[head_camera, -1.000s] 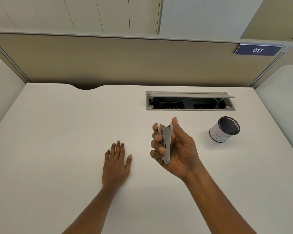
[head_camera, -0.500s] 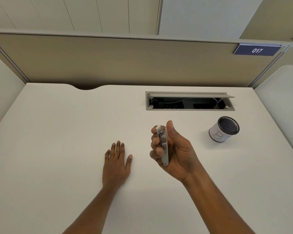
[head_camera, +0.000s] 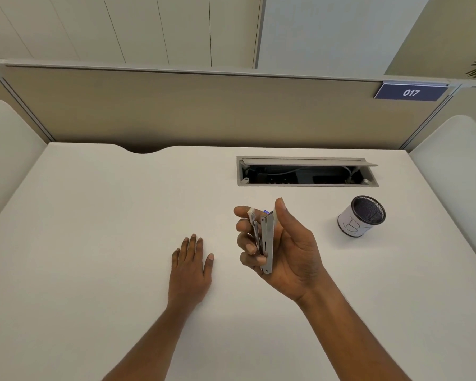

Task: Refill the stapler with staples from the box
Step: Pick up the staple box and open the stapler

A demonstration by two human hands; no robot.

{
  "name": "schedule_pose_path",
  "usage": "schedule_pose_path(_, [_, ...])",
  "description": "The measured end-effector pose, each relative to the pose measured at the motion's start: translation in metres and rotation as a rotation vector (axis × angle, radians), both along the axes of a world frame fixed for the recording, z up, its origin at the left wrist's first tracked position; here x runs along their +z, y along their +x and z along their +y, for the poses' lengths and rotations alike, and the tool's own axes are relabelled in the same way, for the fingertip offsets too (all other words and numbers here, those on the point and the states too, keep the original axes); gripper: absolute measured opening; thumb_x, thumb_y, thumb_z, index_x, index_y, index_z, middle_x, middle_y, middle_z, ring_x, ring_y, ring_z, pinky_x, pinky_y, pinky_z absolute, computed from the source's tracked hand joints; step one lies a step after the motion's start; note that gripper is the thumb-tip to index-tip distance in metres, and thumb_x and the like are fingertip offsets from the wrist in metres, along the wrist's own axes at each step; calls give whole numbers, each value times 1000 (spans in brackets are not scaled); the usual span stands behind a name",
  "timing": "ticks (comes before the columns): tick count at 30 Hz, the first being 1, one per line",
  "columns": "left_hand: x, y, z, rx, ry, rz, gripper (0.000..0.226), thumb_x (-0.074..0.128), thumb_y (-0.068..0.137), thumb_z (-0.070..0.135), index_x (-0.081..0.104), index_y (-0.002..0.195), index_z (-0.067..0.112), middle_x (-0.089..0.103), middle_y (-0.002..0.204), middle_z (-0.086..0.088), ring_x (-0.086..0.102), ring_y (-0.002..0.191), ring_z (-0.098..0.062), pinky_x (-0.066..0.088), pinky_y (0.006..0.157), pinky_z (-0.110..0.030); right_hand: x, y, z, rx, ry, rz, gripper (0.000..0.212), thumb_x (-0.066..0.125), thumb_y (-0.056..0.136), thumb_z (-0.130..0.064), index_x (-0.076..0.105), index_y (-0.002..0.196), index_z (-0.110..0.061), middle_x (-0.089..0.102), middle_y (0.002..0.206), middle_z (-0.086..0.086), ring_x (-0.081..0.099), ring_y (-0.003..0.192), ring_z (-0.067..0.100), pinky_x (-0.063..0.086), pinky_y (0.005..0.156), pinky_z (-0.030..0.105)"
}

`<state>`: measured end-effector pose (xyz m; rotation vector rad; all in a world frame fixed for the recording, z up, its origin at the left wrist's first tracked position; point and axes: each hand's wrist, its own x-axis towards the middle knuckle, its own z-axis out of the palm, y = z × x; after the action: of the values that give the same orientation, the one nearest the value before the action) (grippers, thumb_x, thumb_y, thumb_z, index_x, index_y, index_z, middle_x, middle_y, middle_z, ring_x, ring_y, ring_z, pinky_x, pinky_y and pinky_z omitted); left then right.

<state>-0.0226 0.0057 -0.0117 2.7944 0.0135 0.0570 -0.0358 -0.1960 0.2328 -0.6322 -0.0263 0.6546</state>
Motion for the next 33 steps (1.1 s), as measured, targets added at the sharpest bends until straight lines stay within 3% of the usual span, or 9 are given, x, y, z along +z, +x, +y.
schedule_pose_path(6, [44,9,-8,88,-305,-92,51,40,105,45,62,134,10,66,136,-8,55,131,-27,44,110,-42,7,-2,-7,-51,-50,-32,44,63,89,-52,67,101,-11,72,101,13,52,58,15,41,47,20])
schedule_pose_path(10, [112,10,-21,103,-704,-176,23,54,103,37,73,108,24,75,107,9,68,102,-12,58,81,-38,11,-4,-9,-91,-145,-92,52,71,84,-58,70,108,-12,69,106,9,51,63,15,45,52,21])
schedule_pose_path(13, [171,-2,-31,68,-1029,-162,38,48,101,51,77,99,27,77,90,6,72,87,-14,61,69,-34,14,-6,-10,-119,-264,-154,57,72,81,-63,72,110,-14,66,103,1,56,69,15,47,57,23])
schedule_pose_path(17, [227,-25,-40,-94,-1298,-135,47,50,98,59,78,106,23,75,96,-6,68,87,-27,60,70,-38,19,-8,-6,-168,-407,-234,64,72,79,-67,71,114,-14,67,94,0,60,73,16,50,63,25])
schedule_pose_path(19, [242,-34,-41,-148,-1350,-101,42,58,95,50,77,106,14,74,97,-7,67,86,-26,59,69,-36,23,-10,-4,-195,-433,-261,62,73,77,-68,70,110,-15,67,92,2,60,72,16,51,64,26])
schedule_pose_path(22, [253,-43,-44,-183,-1357,-87,29,73,87,37,77,104,14,76,96,-5,66,78,-18,56,67,-29,27,-14,0,-222,-467,-290,58,72,77,-69,68,99,-15,66,85,5,59,69,16,52,62,26])
schedule_pose_path(25, [255,-46,-44,-180,-1366,-103,22,80,87,27,79,104,12,78,96,-8,68,77,-21,56,67,-28,30,-19,3,-249,-530,-331,55,69,81,-67,65,94,-14,67,84,6,63,69,15,53,62,26])
schedule_pose_path(33, [253,-49,-31,-159,-1371,-93,21,82,86,24,82,104,13,80,104,-9,74,100,-31,62,88,-51,41,-27,-6,-288,-820,-609,33,77,85,-46,78,107,-22,79,104,3,77,94,26,64,82,38])
